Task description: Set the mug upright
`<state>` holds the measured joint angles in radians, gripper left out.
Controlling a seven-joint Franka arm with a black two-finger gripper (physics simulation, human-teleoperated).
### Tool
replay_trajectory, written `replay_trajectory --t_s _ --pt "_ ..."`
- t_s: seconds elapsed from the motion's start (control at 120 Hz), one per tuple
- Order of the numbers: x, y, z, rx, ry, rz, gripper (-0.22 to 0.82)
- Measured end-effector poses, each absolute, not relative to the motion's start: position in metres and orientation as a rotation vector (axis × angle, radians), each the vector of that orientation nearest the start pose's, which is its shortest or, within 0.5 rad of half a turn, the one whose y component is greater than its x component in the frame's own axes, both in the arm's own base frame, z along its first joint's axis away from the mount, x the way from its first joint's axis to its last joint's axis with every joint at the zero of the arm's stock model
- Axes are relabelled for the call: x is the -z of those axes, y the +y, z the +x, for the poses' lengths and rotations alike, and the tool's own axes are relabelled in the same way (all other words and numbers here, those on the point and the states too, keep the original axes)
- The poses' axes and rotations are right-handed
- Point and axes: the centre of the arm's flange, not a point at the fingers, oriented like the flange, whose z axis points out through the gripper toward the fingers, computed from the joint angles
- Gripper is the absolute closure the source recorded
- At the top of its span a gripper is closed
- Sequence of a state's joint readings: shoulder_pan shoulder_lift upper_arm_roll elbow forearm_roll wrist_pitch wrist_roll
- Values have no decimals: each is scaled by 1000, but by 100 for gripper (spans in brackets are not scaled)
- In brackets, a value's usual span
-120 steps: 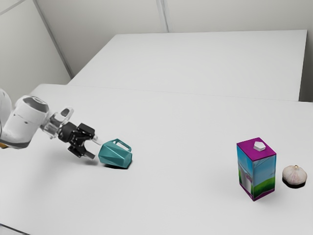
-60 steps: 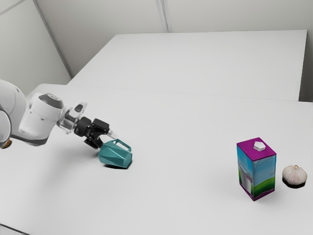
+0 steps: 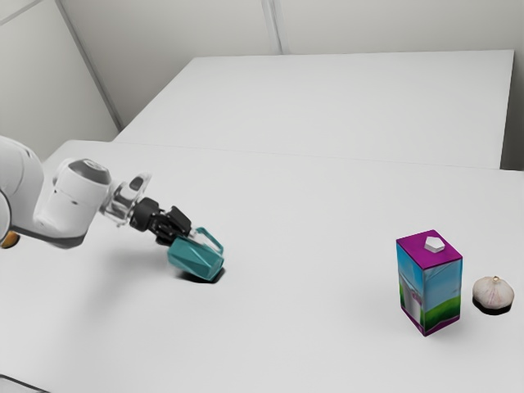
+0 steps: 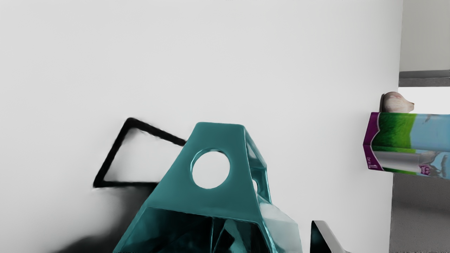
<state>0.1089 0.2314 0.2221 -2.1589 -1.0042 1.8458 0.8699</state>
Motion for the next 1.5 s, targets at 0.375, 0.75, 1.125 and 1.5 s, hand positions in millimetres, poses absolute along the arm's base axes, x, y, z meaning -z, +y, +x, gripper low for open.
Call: replay_trajectory --t_s 0.375,0.75,1.125,1.5 --pt "-312 93 529 -123 -24 2222 74" --pt "-385 86 505 -176 -283 2503 76" --pt "-400 18 455 -62 -725 2947 76" --pt "-389 -38 455 -186 -647 3069 77"
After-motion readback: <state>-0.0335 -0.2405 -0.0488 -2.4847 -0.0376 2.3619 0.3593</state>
